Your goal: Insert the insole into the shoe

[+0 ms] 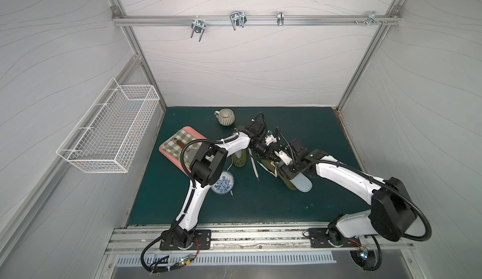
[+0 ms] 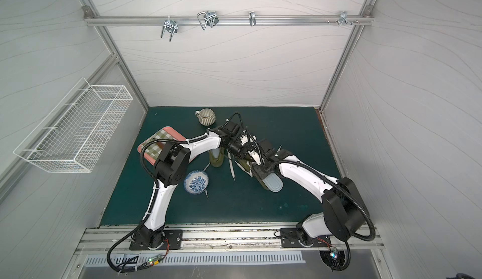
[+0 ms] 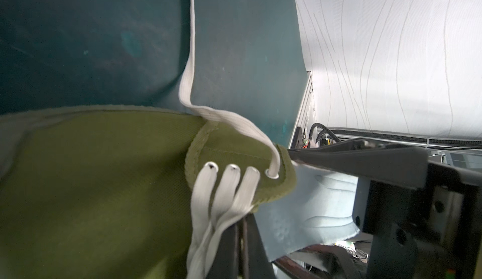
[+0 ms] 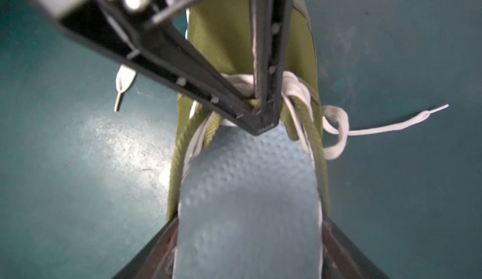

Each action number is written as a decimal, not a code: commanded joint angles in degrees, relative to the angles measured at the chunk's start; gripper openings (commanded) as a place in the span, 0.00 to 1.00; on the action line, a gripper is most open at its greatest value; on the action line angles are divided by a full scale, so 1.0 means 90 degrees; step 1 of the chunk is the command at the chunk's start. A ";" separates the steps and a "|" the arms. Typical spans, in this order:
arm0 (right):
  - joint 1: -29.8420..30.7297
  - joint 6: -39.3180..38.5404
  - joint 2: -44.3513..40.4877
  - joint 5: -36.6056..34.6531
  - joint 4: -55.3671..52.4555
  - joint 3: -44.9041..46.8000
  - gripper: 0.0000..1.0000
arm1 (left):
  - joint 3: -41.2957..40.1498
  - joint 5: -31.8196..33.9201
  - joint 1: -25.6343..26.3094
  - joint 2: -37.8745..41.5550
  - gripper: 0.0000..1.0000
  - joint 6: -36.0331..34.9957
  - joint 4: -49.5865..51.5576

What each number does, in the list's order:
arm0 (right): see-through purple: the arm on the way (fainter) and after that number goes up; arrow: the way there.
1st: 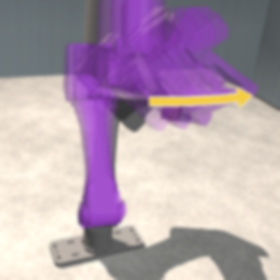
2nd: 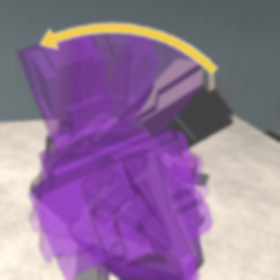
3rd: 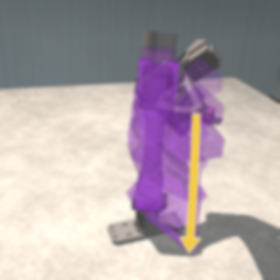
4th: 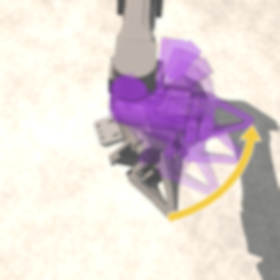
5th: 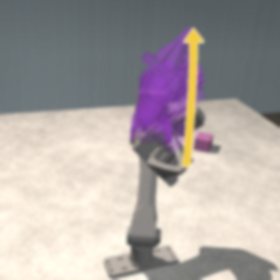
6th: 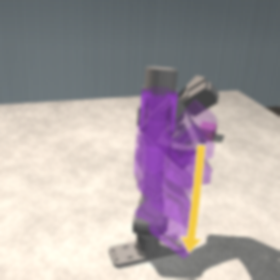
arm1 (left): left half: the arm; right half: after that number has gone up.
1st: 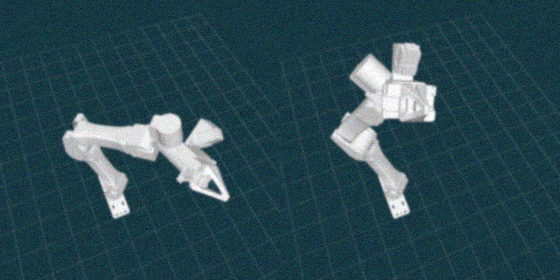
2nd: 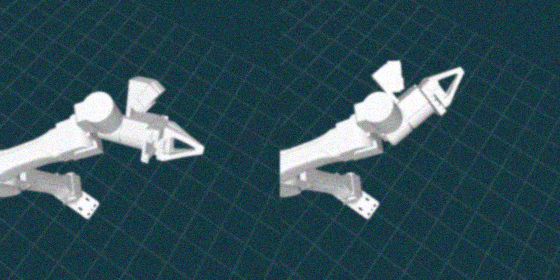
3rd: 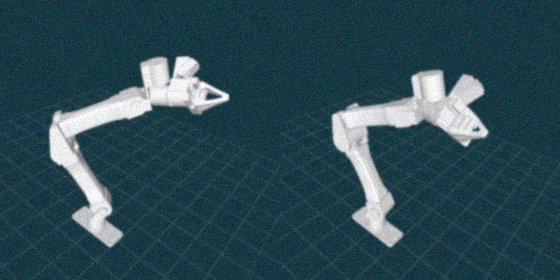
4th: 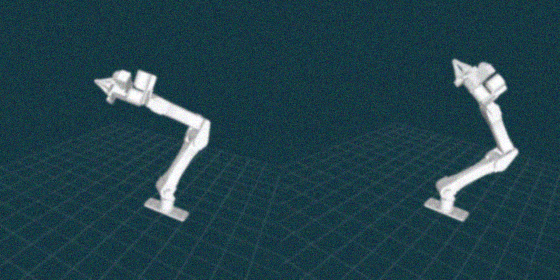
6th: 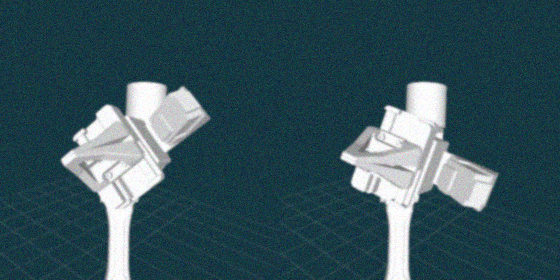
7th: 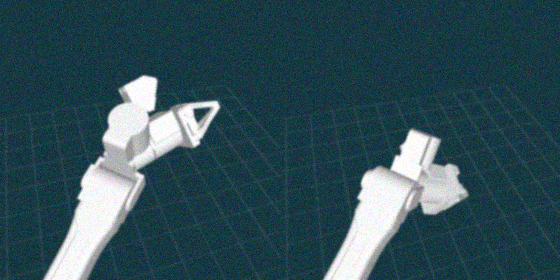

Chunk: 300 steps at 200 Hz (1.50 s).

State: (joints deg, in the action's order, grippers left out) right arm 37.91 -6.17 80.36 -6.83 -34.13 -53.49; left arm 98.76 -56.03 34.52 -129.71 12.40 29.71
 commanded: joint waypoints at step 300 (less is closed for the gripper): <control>-0.0425 -0.0320 0.0367 0.0669 -0.0813 -0.0602 0.19 | -0.0059 -0.0320 -0.0095 0.0330 0.00 0.0009 -0.0320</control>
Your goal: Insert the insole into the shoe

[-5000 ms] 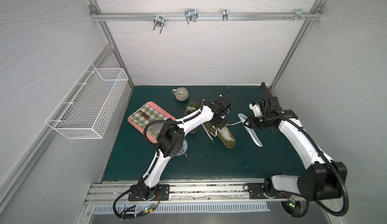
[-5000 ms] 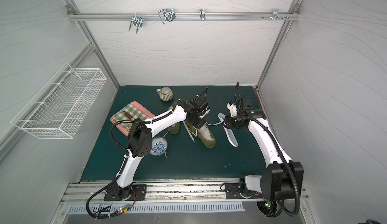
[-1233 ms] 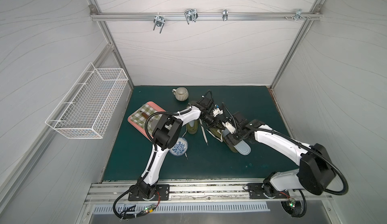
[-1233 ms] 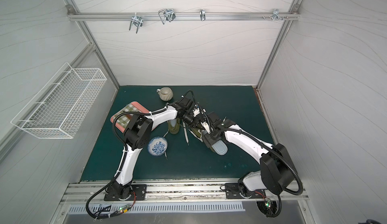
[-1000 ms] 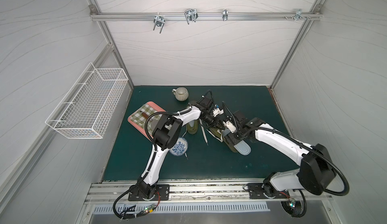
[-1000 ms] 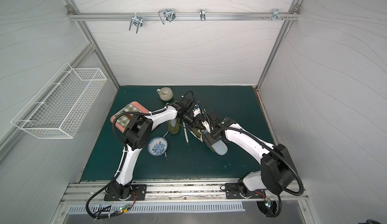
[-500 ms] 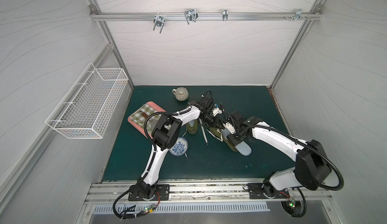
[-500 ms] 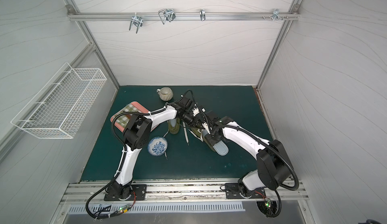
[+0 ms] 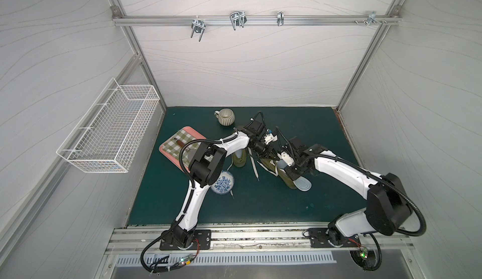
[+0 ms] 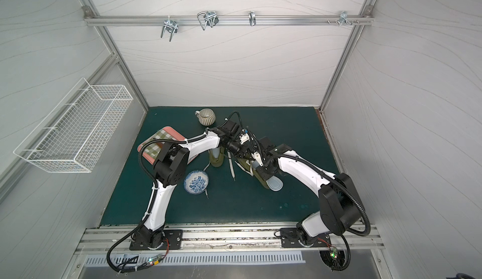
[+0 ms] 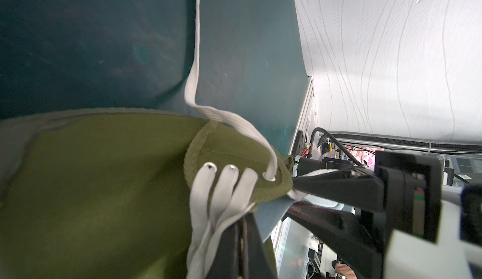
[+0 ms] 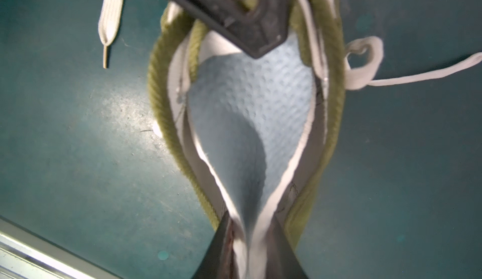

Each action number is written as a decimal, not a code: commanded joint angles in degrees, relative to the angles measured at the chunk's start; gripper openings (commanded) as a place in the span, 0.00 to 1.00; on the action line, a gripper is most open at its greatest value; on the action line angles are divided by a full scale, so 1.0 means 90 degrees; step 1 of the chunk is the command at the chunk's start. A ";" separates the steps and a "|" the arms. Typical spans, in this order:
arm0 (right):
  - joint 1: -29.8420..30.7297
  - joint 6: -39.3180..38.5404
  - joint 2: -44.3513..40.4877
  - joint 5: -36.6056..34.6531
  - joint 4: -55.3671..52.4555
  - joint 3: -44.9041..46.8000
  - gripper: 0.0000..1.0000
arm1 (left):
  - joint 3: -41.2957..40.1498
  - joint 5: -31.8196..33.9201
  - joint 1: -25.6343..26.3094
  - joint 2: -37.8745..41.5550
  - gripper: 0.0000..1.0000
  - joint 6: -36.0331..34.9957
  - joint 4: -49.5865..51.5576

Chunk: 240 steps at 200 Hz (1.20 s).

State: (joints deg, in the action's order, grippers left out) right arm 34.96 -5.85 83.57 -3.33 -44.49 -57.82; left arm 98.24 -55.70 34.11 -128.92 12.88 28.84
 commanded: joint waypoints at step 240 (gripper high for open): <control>-0.0333 -0.0864 0.0344 0.1253 0.2656 0.0320 0.13 | -0.0104 -0.0793 -0.0127 0.0076 0.00 0.0063 -0.0423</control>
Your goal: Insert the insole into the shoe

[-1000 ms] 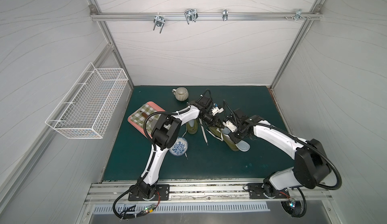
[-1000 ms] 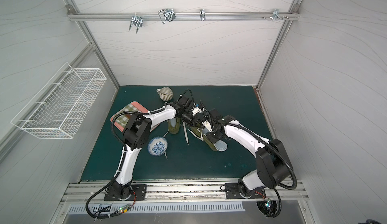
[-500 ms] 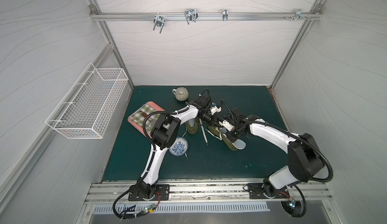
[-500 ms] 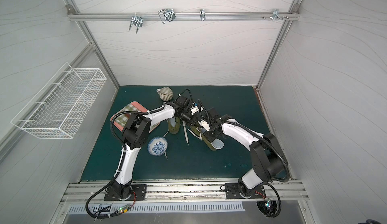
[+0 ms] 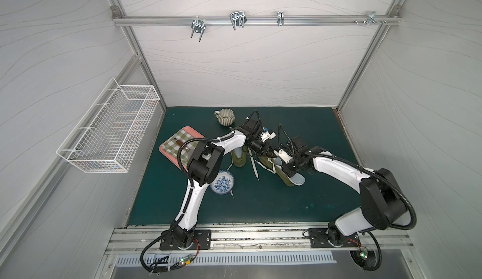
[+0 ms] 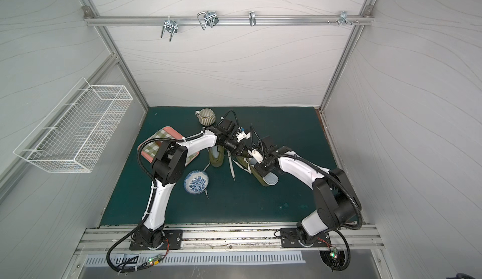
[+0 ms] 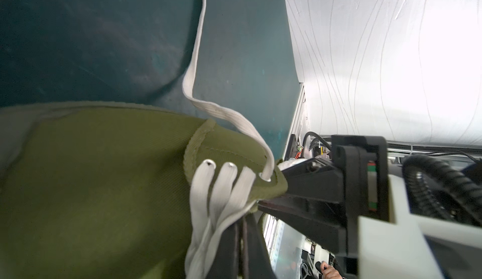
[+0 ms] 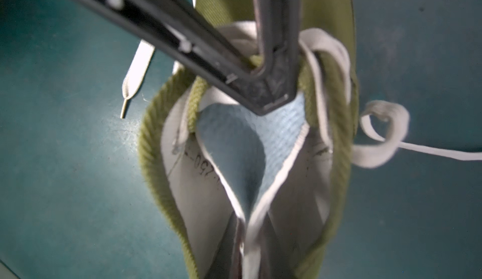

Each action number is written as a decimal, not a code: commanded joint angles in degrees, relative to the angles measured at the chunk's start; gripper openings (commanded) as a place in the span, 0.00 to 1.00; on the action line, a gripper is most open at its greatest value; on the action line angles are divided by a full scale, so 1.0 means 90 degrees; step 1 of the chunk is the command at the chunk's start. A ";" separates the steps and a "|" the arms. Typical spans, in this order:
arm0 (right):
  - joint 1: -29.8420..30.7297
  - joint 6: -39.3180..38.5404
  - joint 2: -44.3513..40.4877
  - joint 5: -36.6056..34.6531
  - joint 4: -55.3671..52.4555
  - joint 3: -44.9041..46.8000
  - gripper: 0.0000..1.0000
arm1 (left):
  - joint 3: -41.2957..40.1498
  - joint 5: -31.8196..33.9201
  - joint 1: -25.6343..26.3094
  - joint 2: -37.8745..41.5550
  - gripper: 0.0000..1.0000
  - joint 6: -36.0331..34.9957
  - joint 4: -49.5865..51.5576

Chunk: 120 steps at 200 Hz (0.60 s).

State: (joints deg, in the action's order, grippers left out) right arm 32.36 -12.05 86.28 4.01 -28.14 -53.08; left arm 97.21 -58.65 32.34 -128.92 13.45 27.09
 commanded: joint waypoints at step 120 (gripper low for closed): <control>-0.0278 0.0158 0.0713 0.0744 0.0897 -0.0686 0.21 | -0.0005 -0.0504 0.0070 0.0006 0.00 0.0076 -0.0269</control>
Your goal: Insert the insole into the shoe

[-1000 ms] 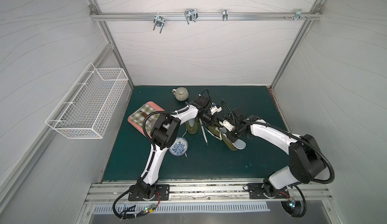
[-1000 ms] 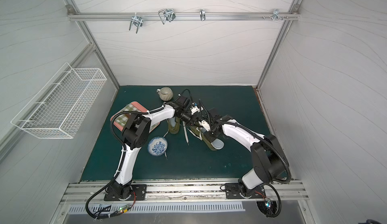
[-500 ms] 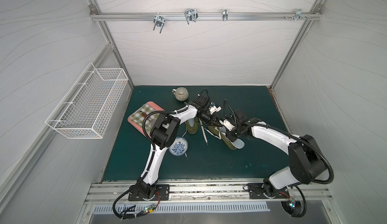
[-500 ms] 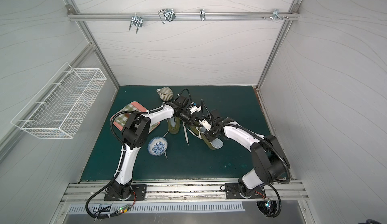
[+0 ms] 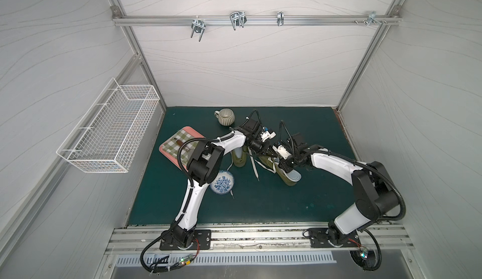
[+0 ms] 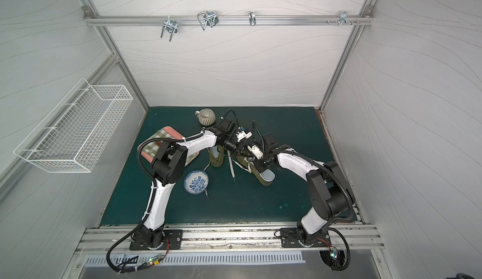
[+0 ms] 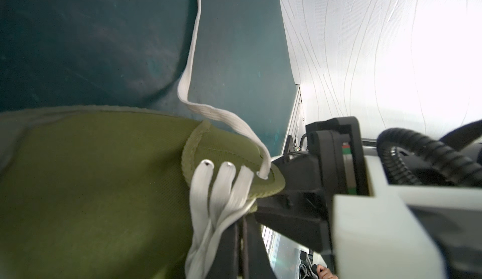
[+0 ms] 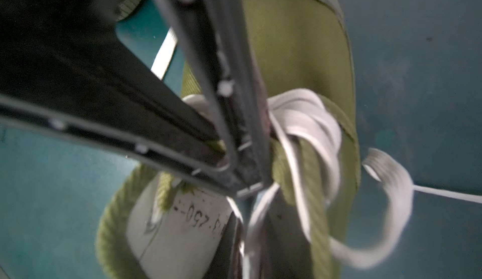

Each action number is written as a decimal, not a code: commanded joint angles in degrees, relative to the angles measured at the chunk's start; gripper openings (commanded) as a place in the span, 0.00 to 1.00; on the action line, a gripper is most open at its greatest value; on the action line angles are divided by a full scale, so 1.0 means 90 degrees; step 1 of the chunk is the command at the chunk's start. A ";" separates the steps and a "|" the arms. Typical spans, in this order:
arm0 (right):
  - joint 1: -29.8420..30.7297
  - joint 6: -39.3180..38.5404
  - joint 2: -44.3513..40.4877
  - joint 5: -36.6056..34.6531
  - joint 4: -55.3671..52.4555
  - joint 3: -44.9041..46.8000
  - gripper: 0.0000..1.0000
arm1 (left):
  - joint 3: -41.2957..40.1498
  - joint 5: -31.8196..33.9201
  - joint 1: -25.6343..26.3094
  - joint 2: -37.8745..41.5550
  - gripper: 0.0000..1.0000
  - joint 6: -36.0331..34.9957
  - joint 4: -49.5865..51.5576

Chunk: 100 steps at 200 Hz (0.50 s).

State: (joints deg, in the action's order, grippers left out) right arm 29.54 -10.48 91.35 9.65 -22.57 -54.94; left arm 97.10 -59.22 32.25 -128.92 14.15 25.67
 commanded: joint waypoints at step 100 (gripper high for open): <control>0.0814 0.0358 -0.0472 -0.1478 -0.1587 -0.0689 0.69 | -0.0022 0.0305 0.0012 0.0084 0.00 0.0233 -0.0184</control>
State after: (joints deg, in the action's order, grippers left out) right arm 35.66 -8.51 89.27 -0.78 -30.37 -58.63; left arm 96.57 -57.58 32.32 -128.92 15.66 25.58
